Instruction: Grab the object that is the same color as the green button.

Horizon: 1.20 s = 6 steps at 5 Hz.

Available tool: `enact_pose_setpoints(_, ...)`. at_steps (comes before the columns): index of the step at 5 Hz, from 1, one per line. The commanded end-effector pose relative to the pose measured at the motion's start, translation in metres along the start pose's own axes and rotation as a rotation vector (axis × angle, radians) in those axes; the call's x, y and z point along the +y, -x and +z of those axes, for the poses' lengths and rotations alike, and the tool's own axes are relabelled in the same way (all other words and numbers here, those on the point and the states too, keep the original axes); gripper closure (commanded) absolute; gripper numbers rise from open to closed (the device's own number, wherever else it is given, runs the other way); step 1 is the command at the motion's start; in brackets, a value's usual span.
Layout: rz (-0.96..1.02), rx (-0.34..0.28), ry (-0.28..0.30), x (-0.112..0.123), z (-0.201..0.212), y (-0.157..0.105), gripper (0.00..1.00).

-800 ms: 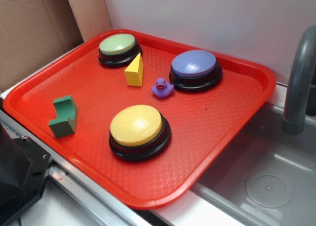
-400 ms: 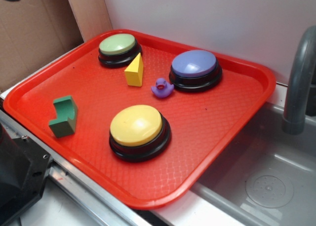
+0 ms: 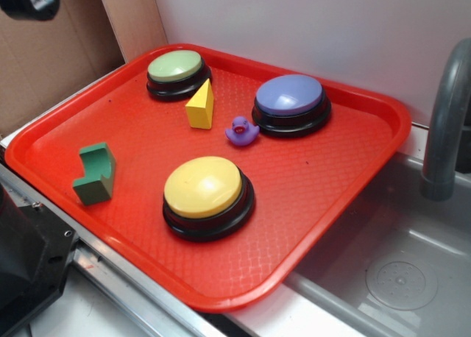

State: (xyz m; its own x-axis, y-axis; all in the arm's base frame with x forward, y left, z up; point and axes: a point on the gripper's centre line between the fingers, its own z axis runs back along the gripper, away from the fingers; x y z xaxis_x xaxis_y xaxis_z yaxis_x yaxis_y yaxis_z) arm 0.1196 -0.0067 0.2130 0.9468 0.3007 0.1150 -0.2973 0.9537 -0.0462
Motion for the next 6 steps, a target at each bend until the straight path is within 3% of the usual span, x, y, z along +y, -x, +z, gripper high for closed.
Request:
enact_pose_setpoints(1, 0.315, -0.017, -0.016, 0.022, -0.046, -0.016, 0.00)
enact_pose_setpoints(4, 0.580, -0.082, -0.069, 0.055, -0.124, -0.031, 0.00)
enact_pose_setpoints(6, 0.632, -0.053, -0.056, 0.063, -0.175, -0.040, 0.00)
